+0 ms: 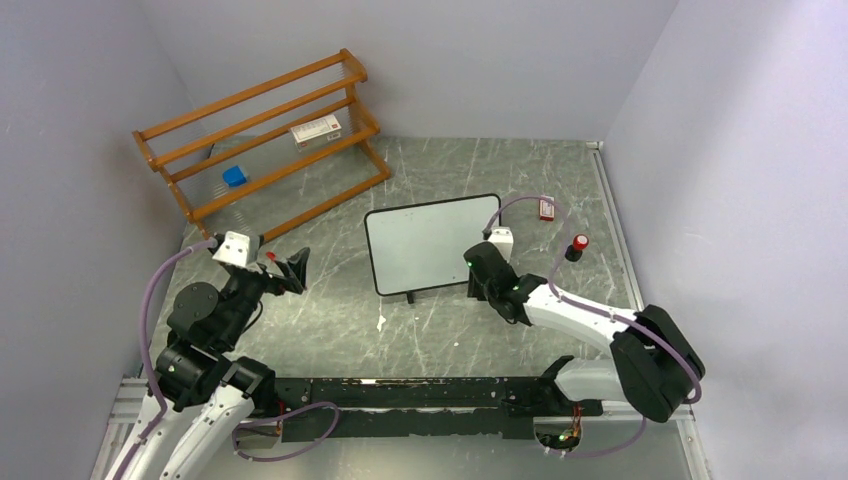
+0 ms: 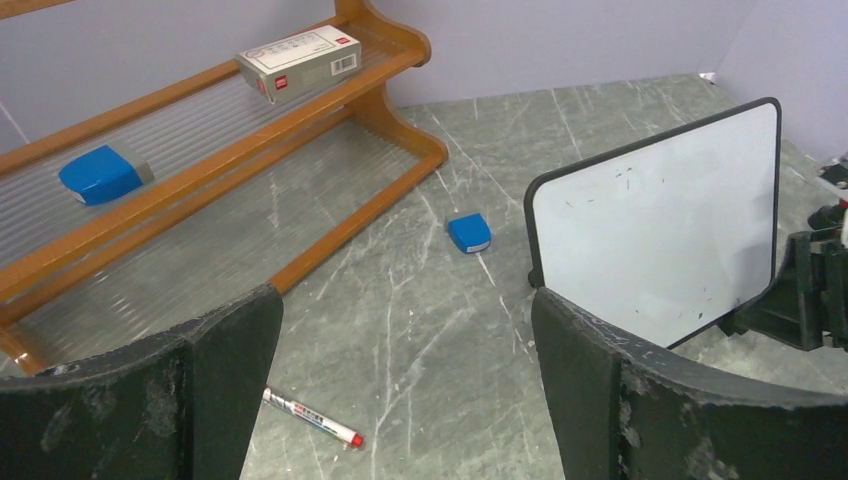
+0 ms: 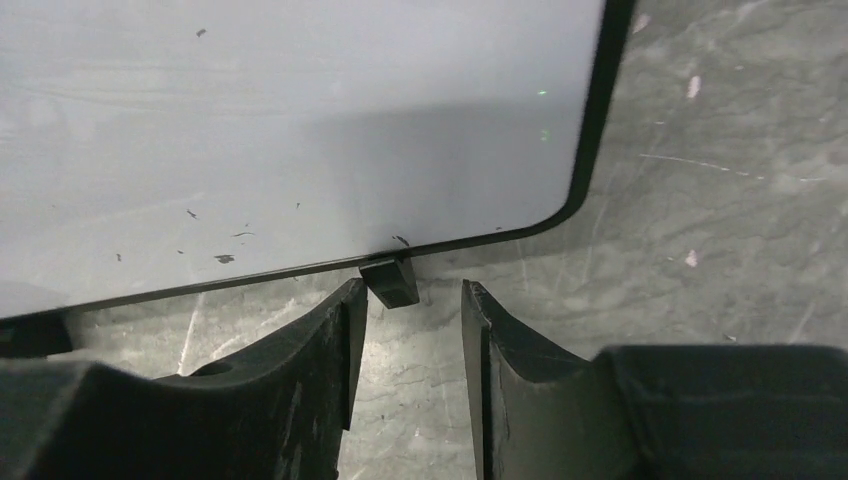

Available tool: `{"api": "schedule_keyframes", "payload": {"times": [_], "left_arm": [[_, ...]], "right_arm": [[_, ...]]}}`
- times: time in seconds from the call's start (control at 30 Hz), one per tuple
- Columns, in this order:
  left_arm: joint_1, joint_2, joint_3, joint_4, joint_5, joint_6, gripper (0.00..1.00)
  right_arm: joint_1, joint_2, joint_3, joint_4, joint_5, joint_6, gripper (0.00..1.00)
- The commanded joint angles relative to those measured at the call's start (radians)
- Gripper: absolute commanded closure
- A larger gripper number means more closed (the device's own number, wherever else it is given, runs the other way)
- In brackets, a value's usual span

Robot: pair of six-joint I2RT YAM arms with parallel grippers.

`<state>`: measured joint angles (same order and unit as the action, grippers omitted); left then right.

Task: Write a sentence on the whiteboard
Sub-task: Move the whiteboard to the center of the board.

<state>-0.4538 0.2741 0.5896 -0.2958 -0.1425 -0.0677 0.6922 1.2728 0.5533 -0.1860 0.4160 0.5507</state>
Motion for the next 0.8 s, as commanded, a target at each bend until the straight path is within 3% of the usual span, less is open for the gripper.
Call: {"api": "schedule_keyframes", "payload": {"times": [0.0, 0.27, 0.57, 0.77], "left_arm": [[-0.003, 0.009, 0.000, 0.017, -0.038, -0.016, 0.02], [-0.003, 0.025, 0.007, 0.005, -0.080, -0.037, 0.02], [-0.002, 0.151, 0.034, -0.035, -0.151, -0.113, 0.02], [-0.002, 0.326, 0.095, -0.128, -0.260, -0.177, 0.02]], "right_arm": [[0.001, -0.061, -0.002, -0.006, 0.098, 0.041, 0.57], [-0.006, -0.089, 0.004, -0.033, 0.147, 0.059, 0.50], [-0.005, -0.290, 0.037, -0.093, 0.059, -0.048, 0.14], [-0.006, -0.386, 0.106, -0.202, 0.087, -0.071, 0.00]]}}
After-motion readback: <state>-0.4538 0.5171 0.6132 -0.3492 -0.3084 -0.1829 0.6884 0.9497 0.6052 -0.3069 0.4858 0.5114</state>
